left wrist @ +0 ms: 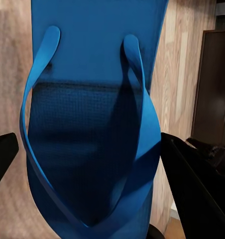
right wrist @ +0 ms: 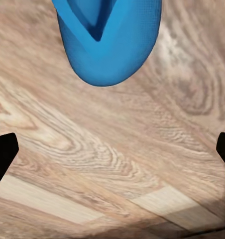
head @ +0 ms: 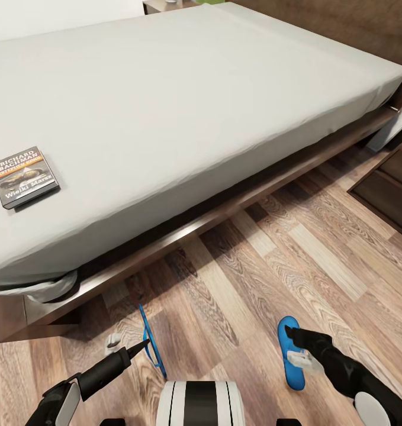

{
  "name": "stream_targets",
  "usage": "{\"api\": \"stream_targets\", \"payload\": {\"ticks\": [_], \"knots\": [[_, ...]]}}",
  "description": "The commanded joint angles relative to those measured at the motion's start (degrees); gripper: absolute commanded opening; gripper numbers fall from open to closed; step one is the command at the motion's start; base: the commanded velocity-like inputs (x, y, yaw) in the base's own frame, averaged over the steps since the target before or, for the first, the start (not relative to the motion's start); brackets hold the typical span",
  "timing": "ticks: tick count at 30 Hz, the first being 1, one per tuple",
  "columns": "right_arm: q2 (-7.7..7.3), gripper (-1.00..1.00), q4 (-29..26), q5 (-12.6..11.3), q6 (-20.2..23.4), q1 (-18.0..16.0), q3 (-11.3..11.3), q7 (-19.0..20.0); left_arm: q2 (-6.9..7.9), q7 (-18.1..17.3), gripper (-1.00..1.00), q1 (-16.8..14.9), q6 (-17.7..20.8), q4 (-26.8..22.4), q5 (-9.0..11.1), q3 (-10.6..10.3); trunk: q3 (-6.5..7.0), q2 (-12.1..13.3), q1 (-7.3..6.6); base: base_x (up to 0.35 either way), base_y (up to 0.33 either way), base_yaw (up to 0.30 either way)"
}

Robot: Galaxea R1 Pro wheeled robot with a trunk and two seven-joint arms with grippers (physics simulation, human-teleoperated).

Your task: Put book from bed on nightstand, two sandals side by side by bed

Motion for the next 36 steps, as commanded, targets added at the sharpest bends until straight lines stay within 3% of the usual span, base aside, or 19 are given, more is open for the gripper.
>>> {"api": "stream_targets", "payload": {"ticks": [1,15,36], "knots": [[-0.03,1.00,-0.8,0.4,-0.2,0.0,0.3,0.1,0.00,-0.2,-1.00,0.0,0.5,0.0,0.2,0.1,-0.03,0.0,-0.01,0.000,0.000,0.000],[0.04,1.00,-1.6,0.4,-0.3,-0.1,1.0,0.1,0.00,-0.2,-1.00,0.0,0.5,0.0,0.2,0.1,-0.03,0.0,-0.01,0.000,0.000,0.000],[0.05,1.00,-1.6,0.4,-0.3,-0.1,0.9,0.1,0.00,-0.2,-1.00,0.0,0.5,0.0,0.3,0.0,-4.69,-0.3,0.53,0.000,0.000,0.000]]}}
